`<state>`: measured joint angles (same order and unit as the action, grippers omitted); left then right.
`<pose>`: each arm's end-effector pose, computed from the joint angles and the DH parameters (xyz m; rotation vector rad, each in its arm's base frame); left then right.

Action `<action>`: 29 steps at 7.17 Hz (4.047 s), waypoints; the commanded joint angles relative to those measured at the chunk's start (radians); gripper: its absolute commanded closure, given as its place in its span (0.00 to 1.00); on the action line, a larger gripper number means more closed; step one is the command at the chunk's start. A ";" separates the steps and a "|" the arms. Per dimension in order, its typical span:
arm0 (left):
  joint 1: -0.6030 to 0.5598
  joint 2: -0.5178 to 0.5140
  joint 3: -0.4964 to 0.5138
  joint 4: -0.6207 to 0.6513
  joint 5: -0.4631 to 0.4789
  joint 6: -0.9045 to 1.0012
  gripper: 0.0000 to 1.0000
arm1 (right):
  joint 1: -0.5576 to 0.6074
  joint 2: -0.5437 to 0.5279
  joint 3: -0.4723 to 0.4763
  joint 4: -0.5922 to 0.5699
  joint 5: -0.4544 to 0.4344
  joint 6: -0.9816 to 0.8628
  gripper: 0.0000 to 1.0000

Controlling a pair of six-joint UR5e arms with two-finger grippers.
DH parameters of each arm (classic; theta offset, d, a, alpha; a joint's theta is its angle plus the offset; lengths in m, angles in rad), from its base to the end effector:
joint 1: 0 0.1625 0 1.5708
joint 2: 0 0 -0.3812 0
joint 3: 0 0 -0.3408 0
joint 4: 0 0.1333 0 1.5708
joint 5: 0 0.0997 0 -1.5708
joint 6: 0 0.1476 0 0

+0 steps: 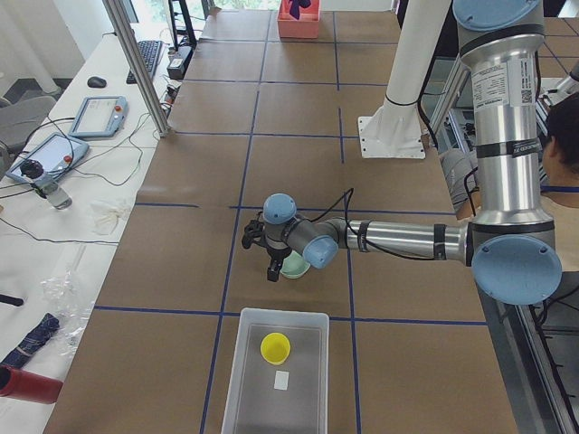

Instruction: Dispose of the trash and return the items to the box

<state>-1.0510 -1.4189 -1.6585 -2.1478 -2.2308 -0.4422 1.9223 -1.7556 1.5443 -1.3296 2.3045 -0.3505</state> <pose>0.1747 -0.3914 0.6139 0.1395 0.8016 0.2424 0.1584 -0.3319 0.7153 0.2791 -0.6791 -0.0100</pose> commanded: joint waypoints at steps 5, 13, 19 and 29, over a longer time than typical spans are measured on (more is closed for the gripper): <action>0.051 0.002 0.049 -0.003 0.005 0.004 0.83 | -0.117 0.005 0.096 0.015 0.139 0.196 0.00; -0.471 0.041 -0.043 0.119 -0.108 0.421 1.00 | -0.601 -0.002 0.473 0.075 0.202 0.969 0.00; -0.793 -0.105 0.471 0.201 -0.017 0.932 1.00 | -0.654 0.002 0.468 0.078 0.176 1.009 0.00; -0.776 -0.183 0.701 0.059 -0.105 0.840 0.52 | -0.654 0.002 0.470 0.078 0.179 1.009 0.00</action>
<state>-1.8304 -1.6040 -0.9556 -2.0868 -2.3346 0.3987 1.2686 -1.7539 2.0142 -1.2509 2.4831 0.6577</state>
